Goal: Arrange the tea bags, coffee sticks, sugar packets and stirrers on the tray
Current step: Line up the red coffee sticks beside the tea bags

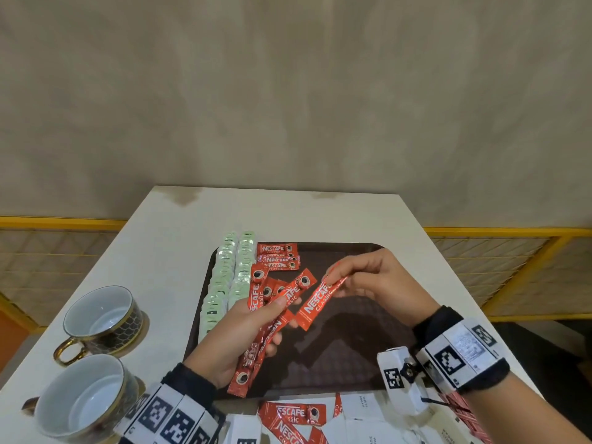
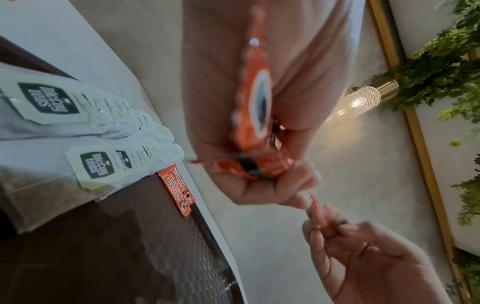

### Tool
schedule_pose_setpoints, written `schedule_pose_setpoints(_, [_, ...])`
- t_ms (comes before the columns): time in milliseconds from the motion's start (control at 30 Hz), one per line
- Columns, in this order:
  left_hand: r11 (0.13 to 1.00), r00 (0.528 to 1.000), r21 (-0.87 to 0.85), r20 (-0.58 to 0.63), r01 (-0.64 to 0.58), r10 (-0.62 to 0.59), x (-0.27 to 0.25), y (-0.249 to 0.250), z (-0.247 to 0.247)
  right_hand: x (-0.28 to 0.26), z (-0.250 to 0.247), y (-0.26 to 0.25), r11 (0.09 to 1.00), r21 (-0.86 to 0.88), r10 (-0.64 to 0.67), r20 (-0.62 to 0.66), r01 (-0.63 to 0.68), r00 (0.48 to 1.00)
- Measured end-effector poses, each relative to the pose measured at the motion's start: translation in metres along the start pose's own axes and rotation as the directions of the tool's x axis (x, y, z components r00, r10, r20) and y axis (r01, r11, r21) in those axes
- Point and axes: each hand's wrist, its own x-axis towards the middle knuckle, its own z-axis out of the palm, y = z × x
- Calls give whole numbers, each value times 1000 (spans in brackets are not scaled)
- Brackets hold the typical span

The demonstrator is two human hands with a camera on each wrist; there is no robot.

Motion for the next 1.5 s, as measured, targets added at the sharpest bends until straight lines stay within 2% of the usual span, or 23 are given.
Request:
schedule_pose_setpoints(167, [1000, 999, -6, -31, 20, -20, 3, -3, -2, -2, 8, -1, 999, -19, 52, 21, -51, 998])
schedule_pose_setpoints(233, [1000, 999, 4, -32, 11, -11, 3, -5, -1, -2, 16, 0, 996, 45, 73, 4, -73, 997])
schedule_pose_setpoints(367, [1000, 999, -15, -47, -4, 3, 5, -8, 1, 1, 32, 8, 997, 4, 79, -161, -79, 984])
schedule_pose_setpoints(533, [1000, 1000, -25, -19, -7, 6, 5, -9, -1, 7, 34, 15, 997, 0, 74, -200, -75, 977])
schedule_pose_setpoints(767, [993, 997, 94, -1, -76, 76, 4, -6, 2, 18, 30, 17, 990, 14, 144, -137, -143, 980])
schedule_pose_setpoints(933, [978, 992, 187, -72, -89, 104, 11, -6, -2, 28, 28, 20, 982, 63, 187, -115, -181, 976])
schedule_pose_setpoints(1133, [980, 990, 196, -122, -45, 70, 16, -8, -11, 42, 21, 12, 961, -54, 269, -53, -271, 962])
schedule_pose_setpoints(1200, [980, 979, 200, -197, -9, 50, 19, -9, -18, 51, 17, 14, 956, -85, 272, -100, -281, 957])
schedule_pose_setpoints(1267, [987, 956, 161, -286, -10, 56, 19, -10, -27, 65, 9, 22, 952, -80, 272, -226, -296, 935])
schedule_pose_setpoints(1367, [989, 932, 145, -355, -23, 74, 16, -10, -35, 92, 1, 48, 933, -43, 307, -428, -358, 850])
schedule_pose_setpoints(1500, [989, 929, 146, -360, -35, 85, 12, -15, -37, 123, 13, 82, 906, -5, 360, -513, -423, 779])
